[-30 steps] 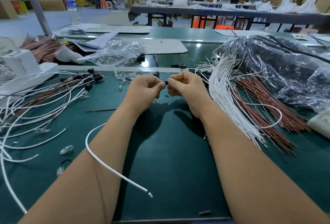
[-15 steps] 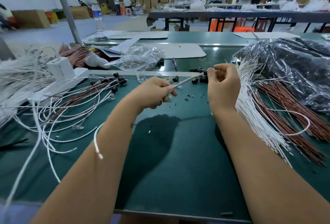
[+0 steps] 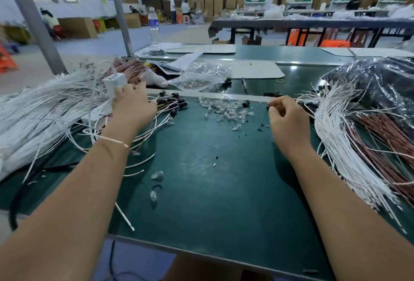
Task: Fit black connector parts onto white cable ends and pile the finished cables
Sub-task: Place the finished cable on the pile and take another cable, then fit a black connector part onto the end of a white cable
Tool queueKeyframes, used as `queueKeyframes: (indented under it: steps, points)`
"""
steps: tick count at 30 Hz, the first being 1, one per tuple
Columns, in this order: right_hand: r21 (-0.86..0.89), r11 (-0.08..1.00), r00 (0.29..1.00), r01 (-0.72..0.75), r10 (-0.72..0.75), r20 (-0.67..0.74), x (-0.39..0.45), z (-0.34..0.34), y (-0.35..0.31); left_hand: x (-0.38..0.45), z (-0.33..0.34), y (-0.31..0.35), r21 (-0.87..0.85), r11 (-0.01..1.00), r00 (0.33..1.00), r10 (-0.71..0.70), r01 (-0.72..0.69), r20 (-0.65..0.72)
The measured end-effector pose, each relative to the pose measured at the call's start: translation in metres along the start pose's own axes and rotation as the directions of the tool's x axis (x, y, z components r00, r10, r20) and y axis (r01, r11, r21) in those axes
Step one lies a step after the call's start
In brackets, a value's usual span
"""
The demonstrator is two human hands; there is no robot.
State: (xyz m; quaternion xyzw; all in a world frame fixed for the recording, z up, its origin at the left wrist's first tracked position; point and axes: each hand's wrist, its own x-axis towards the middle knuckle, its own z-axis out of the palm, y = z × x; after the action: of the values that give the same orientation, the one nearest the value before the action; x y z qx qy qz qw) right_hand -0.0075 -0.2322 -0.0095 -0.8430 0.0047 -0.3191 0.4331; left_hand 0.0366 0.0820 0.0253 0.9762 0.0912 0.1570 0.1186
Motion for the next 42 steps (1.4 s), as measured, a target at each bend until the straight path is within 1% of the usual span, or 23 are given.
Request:
queueKeyframes:
  steps: [3,5,6,8,10,12,14,15,17,19,21,23,25,27,29,32,33,35,38,39,42]
  points:
    - [-0.053,0.998,1.000,0.016,-0.014,0.026,-0.001,-0.002,-0.001,-0.003,0.003,0.024,-0.057,0.988,0.986,0.138,-0.144,-0.098]
    - [-0.125,0.992,0.999,0.022,-0.017,0.040,0.000,-0.005,-0.002,-0.010,0.003,0.053,-0.099,0.963,0.964,0.241,-0.252,-0.109]
    - [-0.173,0.985,0.999,0.021,-0.014,0.043,0.001,-0.007,-0.001,-0.016,0.004,0.070,-0.128,0.944,0.951,0.295,-0.305,-0.086]
    - [-0.280,0.960,1.000,0.010,-0.004,0.023,0.003,-0.012,0.001,-0.031,0.008,0.105,-0.177,0.895,0.909,0.417,-0.409,0.004]
    - [-0.396,0.918,1.000,-0.003,0.000,-0.006,0.006,-0.020,0.003,-0.049,0.018,0.140,-0.202,0.837,0.839,0.535,-0.509,0.100]
    - [-0.523,0.852,1.000,-0.014,0.003,-0.022,0.009,-0.028,0.008,-0.066,0.030,0.172,-0.217,0.788,0.774,0.612,-0.577,0.162]
    - [-0.631,0.774,0.998,-0.062,0.049,-0.038,0.011,-0.036,0.013,-0.084,0.042,0.198,-0.266,0.756,0.738,0.649,-0.598,0.185]
    - [-0.668,0.738,0.995,-0.093,0.091,-0.037,0.012,-0.039,0.015,-0.091,0.048,0.208,-0.312,0.743,0.734,0.657,-0.592,0.173]
    - [-0.724,0.678,0.986,-0.129,0.162,-0.024,0.013,-0.042,0.018,-0.101,0.060,0.223,-0.426,0.724,0.759,0.640,-0.543,0.119]
    - [-0.735,0.667,0.989,-0.125,0.146,-0.035,0.013,-0.040,0.019,-0.102,0.070,0.229,-0.538,0.712,0.807,0.583,-0.451,0.094]
    - [-0.698,0.706,0.993,-0.118,0.077,-0.090,0.014,-0.038,0.020,-0.096,0.077,0.228,-0.627,0.695,0.840,0.530,-0.352,0.116]
    - [-0.614,0.779,0.984,-0.125,0.018,-0.176,0.015,-0.038,0.019,-0.092,0.080,0.224,-0.710,0.650,0.853,0.504,-0.271,0.137]
    - [-0.460,0.878,0.969,-0.133,0.017,-0.247,0.016,-0.040,0.018,-0.090,0.080,0.219,-0.795,0.576,0.863,0.484,-0.192,0.142]
    - [-0.307,0.945,0.966,-0.114,0.034,-0.255,0.015,-0.038,0.015,-0.089,0.079,0.216,-0.883,0.460,0.884,0.446,-0.090,0.142]
    - [-0.239,0.970,0.978,-0.044,-0.007,-0.211,0.012,-0.031,0.008,-0.088,0.076,0.215,-0.941,0.337,0.899,0.414,-0.007,0.142]
    - [-0.216,0.970,0.988,0.115,-0.134,-0.072,0.004,-0.013,-0.003,-0.084,0.072,0.211,-0.984,0.138,0.918,0.364,0.113,0.157]
    - [-0.206,0.967,0.987,0.151,-0.161,-0.030,0.002,-0.007,-0.006,-0.083,0.070,0.208,-0.985,0.091,0.927,0.335,0.146,0.168]
    - [-0.180,0.968,0.984,0.176,-0.174,0.028,-0.001,-0.002,-0.010,-0.079,0.066,0.204,-0.981,0.037,0.942,0.275,0.190,0.193]
    - [-0.163,0.972,0.982,0.170,-0.152,0.115,-0.004,-0.002,-0.010,-0.071,0.063,0.197,-0.973,-0.043,0.960,0.182,0.226,0.215]
    - [-0.178,0.971,0.979,0.162,-0.135,0.152,-0.005,-0.003,-0.010,-0.069,0.064,0.193,-0.975,-0.050,0.965,0.157,0.218,0.208]
    - [-0.239,0.962,0.968,0.131,-0.072,0.240,-0.005,-0.003,-0.010,-0.064,0.067,0.184,-0.985,-0.001,0.976,0.129,0.175,0.173]
